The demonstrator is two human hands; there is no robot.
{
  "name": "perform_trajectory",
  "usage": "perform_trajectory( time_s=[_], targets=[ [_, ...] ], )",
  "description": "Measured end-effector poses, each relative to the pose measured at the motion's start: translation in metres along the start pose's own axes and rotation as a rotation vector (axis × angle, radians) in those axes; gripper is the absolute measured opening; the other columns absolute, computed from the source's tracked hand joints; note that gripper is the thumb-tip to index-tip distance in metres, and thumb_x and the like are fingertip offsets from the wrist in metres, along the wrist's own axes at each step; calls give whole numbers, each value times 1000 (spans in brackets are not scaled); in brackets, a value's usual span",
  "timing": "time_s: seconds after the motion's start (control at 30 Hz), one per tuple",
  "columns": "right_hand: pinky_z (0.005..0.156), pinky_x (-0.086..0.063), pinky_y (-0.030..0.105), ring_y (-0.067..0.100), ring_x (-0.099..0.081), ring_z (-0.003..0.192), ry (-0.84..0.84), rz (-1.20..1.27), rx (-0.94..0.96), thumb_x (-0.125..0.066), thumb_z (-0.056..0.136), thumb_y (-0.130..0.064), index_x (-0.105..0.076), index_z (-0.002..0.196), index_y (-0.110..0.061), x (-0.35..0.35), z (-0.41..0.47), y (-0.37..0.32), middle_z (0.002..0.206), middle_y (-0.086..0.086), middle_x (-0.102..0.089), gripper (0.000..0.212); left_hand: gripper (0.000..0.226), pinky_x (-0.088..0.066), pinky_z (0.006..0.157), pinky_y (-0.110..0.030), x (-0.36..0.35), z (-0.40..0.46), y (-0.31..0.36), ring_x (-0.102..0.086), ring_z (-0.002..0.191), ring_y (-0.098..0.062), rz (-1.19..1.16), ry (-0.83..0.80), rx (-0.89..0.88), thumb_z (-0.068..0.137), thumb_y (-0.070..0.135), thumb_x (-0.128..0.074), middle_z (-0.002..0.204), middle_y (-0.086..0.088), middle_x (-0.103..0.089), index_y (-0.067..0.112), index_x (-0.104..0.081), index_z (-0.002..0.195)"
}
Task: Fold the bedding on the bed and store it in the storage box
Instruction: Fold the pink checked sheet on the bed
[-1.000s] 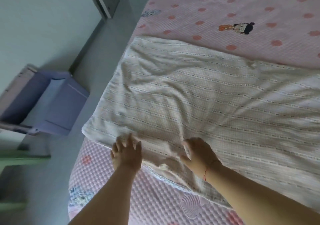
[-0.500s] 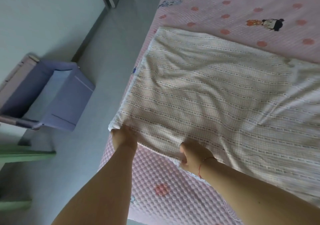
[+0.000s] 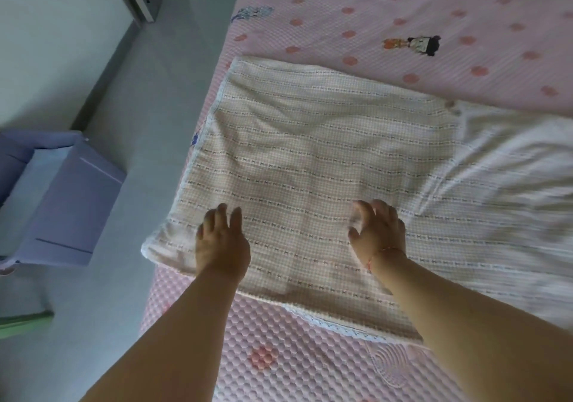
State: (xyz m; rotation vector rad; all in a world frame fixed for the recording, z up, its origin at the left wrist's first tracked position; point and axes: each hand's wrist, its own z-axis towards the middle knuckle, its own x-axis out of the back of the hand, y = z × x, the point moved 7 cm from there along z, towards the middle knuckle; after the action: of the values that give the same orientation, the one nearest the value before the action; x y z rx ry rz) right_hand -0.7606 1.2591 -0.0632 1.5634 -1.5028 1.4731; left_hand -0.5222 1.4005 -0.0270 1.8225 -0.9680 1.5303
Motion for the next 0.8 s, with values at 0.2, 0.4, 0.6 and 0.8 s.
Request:
perform_trajectory(
  time_s=[0.2, 0.4, 0.6, 0.8],
  targets=[
    [99, -42, 31, 21, -53, 119, -306, 156, 11, -43, 96, -29, -60, 122, -21, -14, -14, 30, 127, 1, -58, 32, 60, 2, 120, -32, -25, -11, 168, 9, 149, -17, -23, -200, -616, 104, 28, -31, 162, 1, 13, 22, -2, 155],
    [86, -50, 35, 29, -62, 98, -55, 587, -737, -45, 92, -23, -64, 113, -14, 1, -39, 150, 105, 7, -68, 30, 61, 2, 122, -40, -45, -7, 251, -2, 150, -15, 102, -364, -748, 102, 29, -38, 163, 3, -5, 25, -8, 155],
    [76, -47, 38, 20, -57, 78, 6, 1112, -793, -57, 83, -23, -58, 115, -25, -13, -34, 192, 89, -2, -61, 31, 61, 4, 122, -40, -25, 23, 348, 8, 150, -15, 158, -348, -832, 103, 40, -28, 163, 2, 11, 27, 2, 155],
    [98, -38, 31, 20, -49, 114, -137, 578, -686, -66, 80, -45, -46, 103, -26, 19, -12, 242, 114, -4, -52, 36, 63, 7, 121, -45, -29, 65, 405, 18, 148, -17, 353, -400, -729, 103, 45, -23, 160, 5, 19, 26, 10, 153]
  ],
)
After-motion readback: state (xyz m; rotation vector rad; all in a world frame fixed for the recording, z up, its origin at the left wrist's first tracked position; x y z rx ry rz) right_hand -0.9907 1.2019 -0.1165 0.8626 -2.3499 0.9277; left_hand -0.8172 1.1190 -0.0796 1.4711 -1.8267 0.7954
